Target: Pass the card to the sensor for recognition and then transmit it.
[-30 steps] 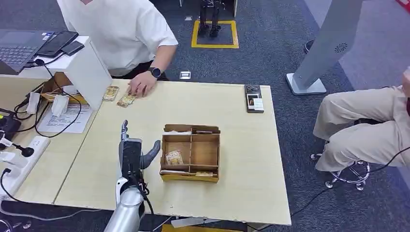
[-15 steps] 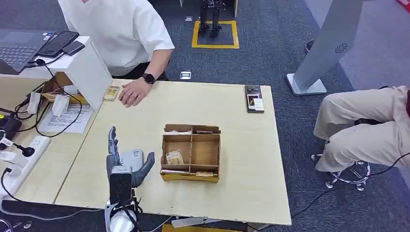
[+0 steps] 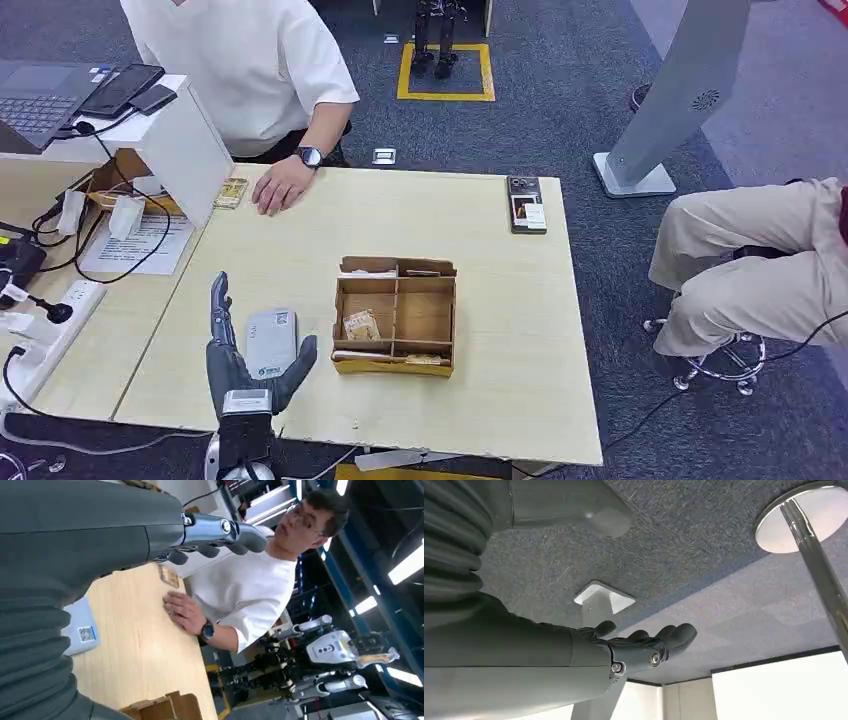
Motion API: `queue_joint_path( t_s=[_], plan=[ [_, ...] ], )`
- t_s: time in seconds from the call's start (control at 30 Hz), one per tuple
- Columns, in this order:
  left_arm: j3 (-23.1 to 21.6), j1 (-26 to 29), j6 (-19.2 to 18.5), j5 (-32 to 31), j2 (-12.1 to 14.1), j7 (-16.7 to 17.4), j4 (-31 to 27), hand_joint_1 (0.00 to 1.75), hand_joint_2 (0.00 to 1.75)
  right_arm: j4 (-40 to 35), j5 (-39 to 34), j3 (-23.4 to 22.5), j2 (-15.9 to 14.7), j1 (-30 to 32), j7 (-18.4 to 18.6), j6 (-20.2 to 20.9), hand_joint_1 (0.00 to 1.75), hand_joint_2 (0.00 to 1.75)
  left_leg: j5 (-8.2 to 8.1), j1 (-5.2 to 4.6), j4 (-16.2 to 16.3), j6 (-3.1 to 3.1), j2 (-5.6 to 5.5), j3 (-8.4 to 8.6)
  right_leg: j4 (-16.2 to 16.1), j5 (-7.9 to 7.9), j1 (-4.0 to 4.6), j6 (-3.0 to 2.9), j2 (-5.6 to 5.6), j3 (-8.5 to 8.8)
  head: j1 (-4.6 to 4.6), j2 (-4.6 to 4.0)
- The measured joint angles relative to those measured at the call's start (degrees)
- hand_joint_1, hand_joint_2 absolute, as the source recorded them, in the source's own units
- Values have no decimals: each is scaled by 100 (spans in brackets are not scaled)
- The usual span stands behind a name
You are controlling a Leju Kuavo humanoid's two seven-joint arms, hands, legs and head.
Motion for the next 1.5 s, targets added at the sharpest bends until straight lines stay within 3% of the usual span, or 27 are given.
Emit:
queue_joint_path(
  t_s=[0.1, 0.27, 0.37, 0.43, 0.53, 0.87, 0.97, 1.03, 1.1, 1.5],
  plan=[
    [-79, 78, 374, -464, 35, -284, -68, 0, 175, -13, 33, 0, 0, 0, 0, 0, 0, 175, 0, 0, 0, 0, 0, 0, 0, 0, 0, 0, 0, 0, 0, 2],
    [-94, 305, 459, -1944, -11, -699, -225, 0, 175, -20, 118, 0, 0, -1, -2, 0, 0, 175, -3, -1, 0, 3, 0, -1, -1, -1, -1, 0, 0, -1, -2, 0],
    [-94, 433, 463, -3139, -159, -745, -389, 0, 175, -17, 188, 0, 0, -3, -4, 0, 0, 175, -6, -2, 0, 7, 0, -2, -1, -1, -1, 1, -2, 0, 2, 2],
    [-94, 487, 472, -3305, -217, -745, -455, 0, 175, -17, 197, 0, 0, -4, -9, 0, 0, 175, -6, -2, 0, 7, 0, -1, -1, -1, -1, 1, -1, 0, 0, 2],
    [-85, 500, 483, -4030, -284, -745, -583, 0, 175, -17, 258, 0, 0, -5, -11, 0, 0, 175, -6, -1, 0, 7, -1, -1, -1, -1, -1, 1, -5, 1, 0, 0],
    [-85, 500, 483, -4073, -286, -745, -590, 0, 175, -17, 260, 0, 0, -5, -13, 0, 0, 175, -6, -1, 0, 6, -1, 0, -1, -1, -1, 1, -5, 1, -2, 2],
    [-68, 498, 485, -4573, -304, -745, -675, 0, 175, -17, 297, 0, 0, -6, -15, 0, 0, 175, -5, -1, 0, 6, 0, 1, -1, -1, 0, 1, -5, 1, -2, 2],
    [-20, 475, 487, -5359, -339, -710, -754, 0, 175, -17, 352, 0, 0, -7, -17, 0, 0, 175, -5, -1, 0, 6, -1, 1, -1, -1, 0, 0, -5, 2, -2, 0],
    [-22, 460, 487, -5527, -341, -692, -741, 0, 175, -15, 372, 0, 0, -7, -11, 0, 0, 175, -5, -1, 0, 6, 0, 1, -1, -1, -1, 1, -4, 1, -2, 2],
    [-603, -79, 487, -5602, -151, -426, 222, 0, 175, 46, 365, 0, 0, -25, -184, 0, 0, 175, -5, -1, 0, 7, -2, 1, -1, 0, -1, 1, -4, 1, -2, 0]
  ],
)
